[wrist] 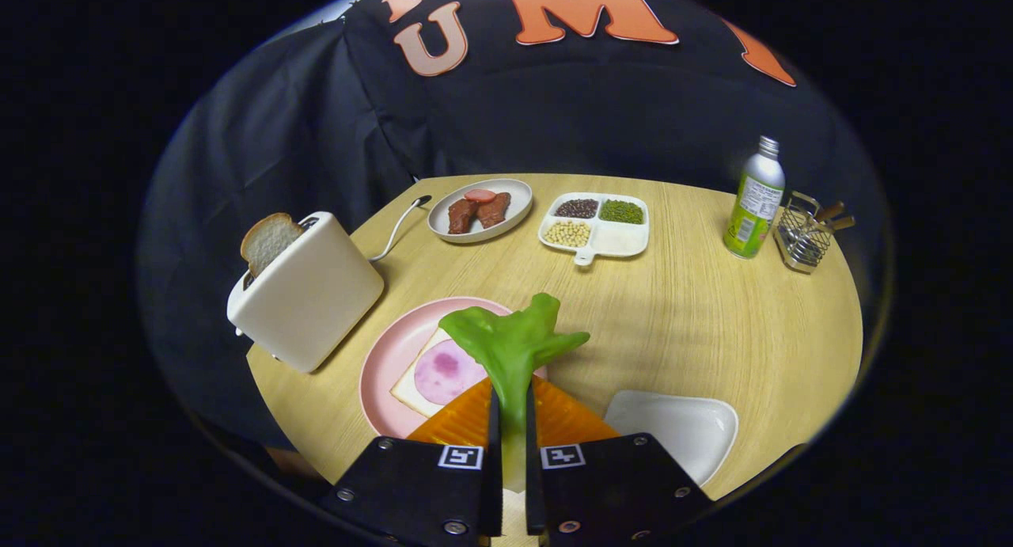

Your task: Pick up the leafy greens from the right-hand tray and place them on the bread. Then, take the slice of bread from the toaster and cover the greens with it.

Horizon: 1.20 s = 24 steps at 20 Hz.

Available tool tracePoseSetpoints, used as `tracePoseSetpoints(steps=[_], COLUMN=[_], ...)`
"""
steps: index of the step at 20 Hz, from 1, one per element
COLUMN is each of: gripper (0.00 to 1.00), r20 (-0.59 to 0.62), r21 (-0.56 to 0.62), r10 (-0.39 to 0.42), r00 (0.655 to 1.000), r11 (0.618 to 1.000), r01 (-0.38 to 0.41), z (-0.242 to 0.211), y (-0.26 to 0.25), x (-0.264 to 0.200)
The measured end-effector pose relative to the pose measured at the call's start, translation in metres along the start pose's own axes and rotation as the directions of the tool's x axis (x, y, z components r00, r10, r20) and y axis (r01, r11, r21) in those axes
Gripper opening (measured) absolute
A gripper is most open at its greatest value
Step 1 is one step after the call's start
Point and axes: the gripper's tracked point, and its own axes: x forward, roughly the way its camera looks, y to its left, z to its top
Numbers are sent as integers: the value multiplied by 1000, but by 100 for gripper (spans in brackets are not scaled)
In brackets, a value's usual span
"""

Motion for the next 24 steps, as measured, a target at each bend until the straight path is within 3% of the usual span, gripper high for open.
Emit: tracePoseSetpoints(steps=[12,16,19,21,24], gripper=[12,12,12,15,29], r20=[-47,-65,-78,-85,-86], r21=[16,-1,-3,-11,-37], r10=[88,59,79,84,70], r00=[995,996,994,993,994], r11=[996,998,997,996,997], r01=[-87,-59,-80,-85,-74], z=[1,-3,-6,-7,-9], y=[44,41,49,50,50], x=[46,64,66,67,65])
